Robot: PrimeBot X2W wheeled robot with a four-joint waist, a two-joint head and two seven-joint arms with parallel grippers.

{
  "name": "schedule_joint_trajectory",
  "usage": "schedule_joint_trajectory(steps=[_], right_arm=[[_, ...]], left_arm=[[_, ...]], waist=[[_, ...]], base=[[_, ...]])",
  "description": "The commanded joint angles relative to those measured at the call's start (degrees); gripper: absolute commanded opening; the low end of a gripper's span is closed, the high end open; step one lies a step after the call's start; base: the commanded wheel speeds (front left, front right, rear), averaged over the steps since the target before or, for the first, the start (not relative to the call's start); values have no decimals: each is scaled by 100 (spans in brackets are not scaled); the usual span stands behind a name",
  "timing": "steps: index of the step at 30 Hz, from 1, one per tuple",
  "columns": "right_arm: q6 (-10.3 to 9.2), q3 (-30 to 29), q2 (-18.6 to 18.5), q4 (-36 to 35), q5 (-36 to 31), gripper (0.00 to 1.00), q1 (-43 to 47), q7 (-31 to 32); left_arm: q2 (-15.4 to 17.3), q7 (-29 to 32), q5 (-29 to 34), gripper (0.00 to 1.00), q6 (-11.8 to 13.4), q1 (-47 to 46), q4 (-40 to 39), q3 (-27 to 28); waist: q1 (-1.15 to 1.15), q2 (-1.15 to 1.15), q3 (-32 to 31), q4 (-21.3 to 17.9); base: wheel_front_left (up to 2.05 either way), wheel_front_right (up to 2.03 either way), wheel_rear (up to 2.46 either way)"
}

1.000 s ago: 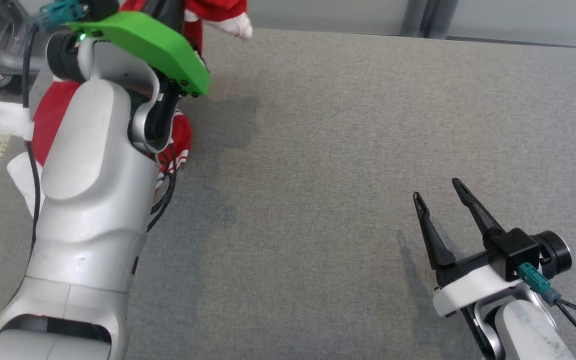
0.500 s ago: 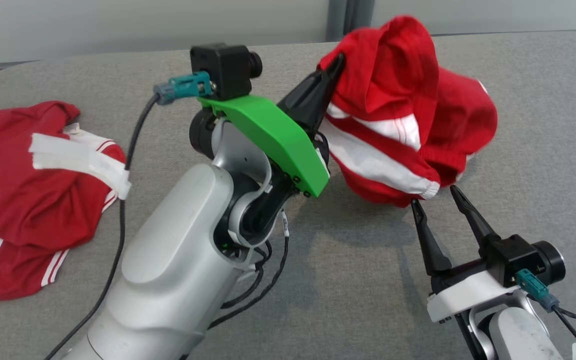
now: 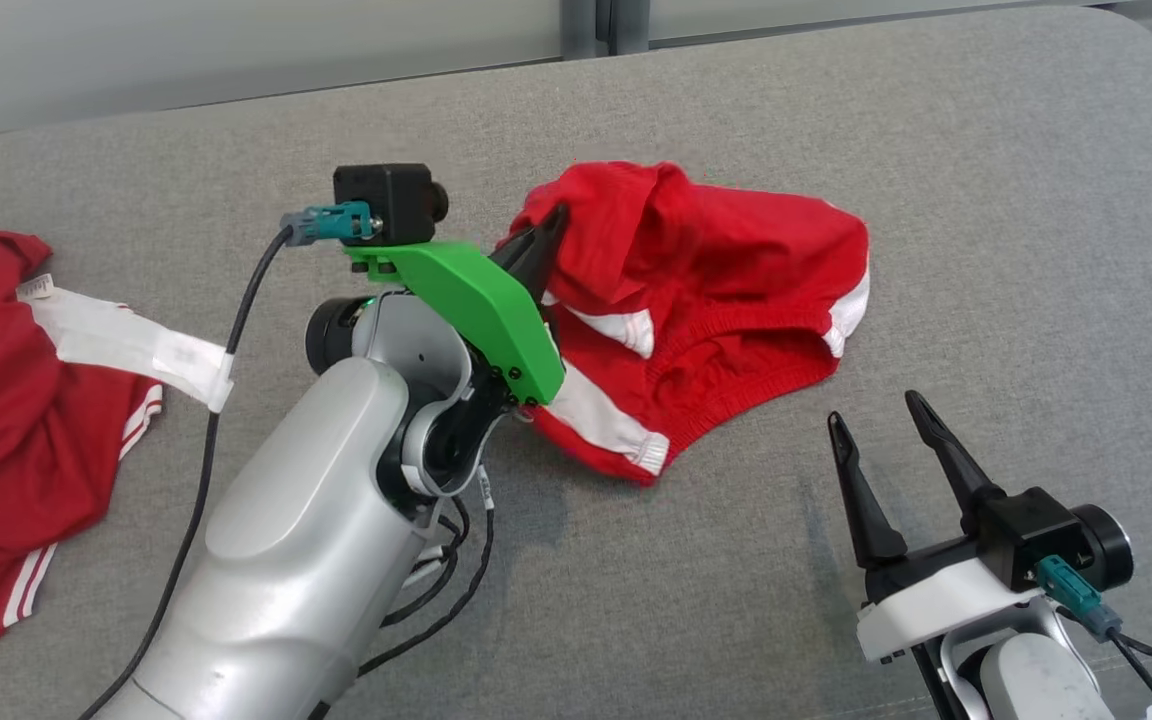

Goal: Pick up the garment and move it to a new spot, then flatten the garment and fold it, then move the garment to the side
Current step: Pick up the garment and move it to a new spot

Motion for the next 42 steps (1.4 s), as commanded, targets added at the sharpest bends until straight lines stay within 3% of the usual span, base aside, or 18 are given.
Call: schedule_joint_trajectory(steps=[1, 3, 4, 6, 8, 9, 15, 20, 32, 42], right_arm=[[0, 59, 17, -20, -3, 100, -57, -20], [0, 155, 38, -16, 3, 100, -123, -21], [0, 204, 47, -8, 11, 100, -143, -20], [0, 294, 58, 8, 22, 100, -196, -21], [0, 347, 65, 3, 29, 100, -218, -21], [0, 357, 68, 3, 33, 100, -208, -20], [0, 348, 74, 56, 48, 100, -143, -21], [0, 342, 80, 78, 53, 100, -125, -21], [0, 162, 7, -2, -18, 100, -85, -21], [0, 24, -75, -191, -90, 100, -44, -21]], left_arm=[[-9, 19, -100, 0, 19, 1, 305, 37], [-24, 24, -38, 4, 20, -71, 734, 4], [-51, -20, -60, 31, 32, -106, 931, 27], [-98, -95, -72, 68, 7, -170, 1289, 48], [-159, -223, -108, 94, -37, -258, 1589, 95], [-179, -275, -127, 100, -72, -298, 1707, 105], [-338, -598, -602, 100, -204, -491, 2196, 366], [-363, -742, -710, 100, -224, -558, 2371, 200], [-294, -1242, -307, 100, -343, -132, 2348, -359], [323, -2011, 42, 100, 119, 764, 1379, -352]], waist=[[0, 0, 32, -22], [0, 0, 52, -62], [0, 0, 64, -87], [0, 0, 76, -152], [0, 0, 100, -193], [0, 0, 113, -206], [0, 0, 165, -283], [0, 0, 155, -305], [0, 0, -31, -43], [0, 0, -214, 123]], base=[[0, 0, 0], [0, 0, 0], [0, 0, 0], [0, 0, 0], [0, 0, 0], [0, 0, 0], [0, 0, 0], [0, 0, 0], [0, 0, 0], [0, 0, 0]])
